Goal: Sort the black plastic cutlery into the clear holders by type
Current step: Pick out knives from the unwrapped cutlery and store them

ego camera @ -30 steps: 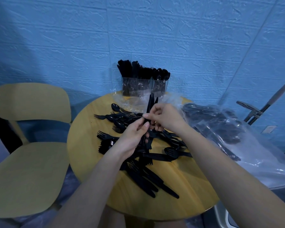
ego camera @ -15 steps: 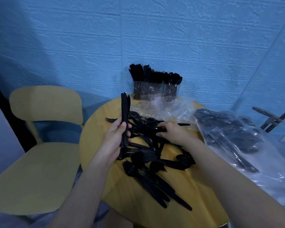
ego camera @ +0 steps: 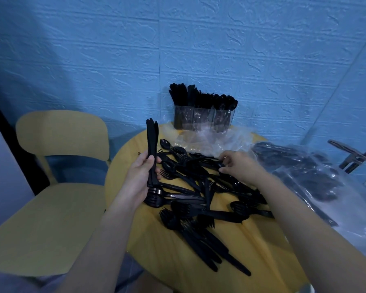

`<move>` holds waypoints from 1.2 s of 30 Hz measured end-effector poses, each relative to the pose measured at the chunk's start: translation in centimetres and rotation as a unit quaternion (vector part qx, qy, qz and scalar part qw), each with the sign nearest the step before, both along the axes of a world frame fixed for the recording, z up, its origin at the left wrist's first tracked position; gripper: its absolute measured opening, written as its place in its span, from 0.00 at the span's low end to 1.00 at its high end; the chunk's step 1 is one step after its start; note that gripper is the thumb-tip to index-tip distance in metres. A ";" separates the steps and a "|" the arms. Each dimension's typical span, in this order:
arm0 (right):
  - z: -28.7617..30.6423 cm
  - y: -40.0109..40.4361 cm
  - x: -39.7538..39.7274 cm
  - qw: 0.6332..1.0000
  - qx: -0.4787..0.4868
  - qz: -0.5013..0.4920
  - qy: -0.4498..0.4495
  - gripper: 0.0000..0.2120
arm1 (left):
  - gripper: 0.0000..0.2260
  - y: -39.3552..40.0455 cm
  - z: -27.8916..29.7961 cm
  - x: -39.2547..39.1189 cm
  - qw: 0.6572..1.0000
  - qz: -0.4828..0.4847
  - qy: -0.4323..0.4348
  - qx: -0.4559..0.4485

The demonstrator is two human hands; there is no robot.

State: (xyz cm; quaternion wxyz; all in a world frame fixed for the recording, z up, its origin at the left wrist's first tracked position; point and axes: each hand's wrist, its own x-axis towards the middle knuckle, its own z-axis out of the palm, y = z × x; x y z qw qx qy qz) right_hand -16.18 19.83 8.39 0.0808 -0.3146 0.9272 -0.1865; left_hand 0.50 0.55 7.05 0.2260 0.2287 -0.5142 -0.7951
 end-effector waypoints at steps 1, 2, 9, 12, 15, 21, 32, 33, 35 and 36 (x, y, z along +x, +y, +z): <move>0.0 -0.4 0.2 1.000 -0.004 0.007 0.024 0.15 | 0.14 -0.2 0.0 0.0 1.000 0.002 -0.002 -0.003; -0.1 -1.0 0.5 0.998 -0.016 0.024 0.053 0.15 | 0.15 -0.3 0.0 0.0 1.000 0.002 -0.003 -0.005; -1.7 -7.2 2.3 0.975 0.116 0.163 0.100 0.24 | 0.14 -1.4 0.0 -0.1 1.000 0.014 -0.007 -0.018; -1.7 -8.1 1.9 0.977 0.119 0.150 0.095 0.23 | 0.14 -2.1 -0.2 -0.2 0.999 0.018 -0.007 -0.025; -1.8 -7.9 1.7 0.984 0.083 0.128 0.092 0.15 | 0.14 -2.6 -0.3 0.0 0.999 0.015 -0.005 -0.032; -1.3 -6.5 1.0 0.999 -0.019 0.047 0.017 0.13 | 0.15 -3.6 -0.7 0.2 0.999 0.016 -0.011 -0.040; -0.4 -3.5 -1.0 0.996 -0.050 -0.035 -0.058 0.11 | 0.13 -3.3 -0.5 0.1 0.999 0.017 -0.006 -0.026; -0.6 -3.4 -1.0 0.998 -0.033 -0.036 -0.051 0.10 | 0.12 -3.2 -0.5 0.1 1.000 0.017 -0.006 -0.022; -0.7 -3.2 -0.9 0.999 -0.002 -0.039 -0.024 0.09 | 0.12 -3.2 -0.5 0.0 1.000 0.018 -0.006 -0.017; -0.7 -3.1 -0.7 0.999 0.010 -0.041 -0.010 0.10 | 0.12 -3.2 -0.5 0.0 1.000 0.019 -0.006 -0.015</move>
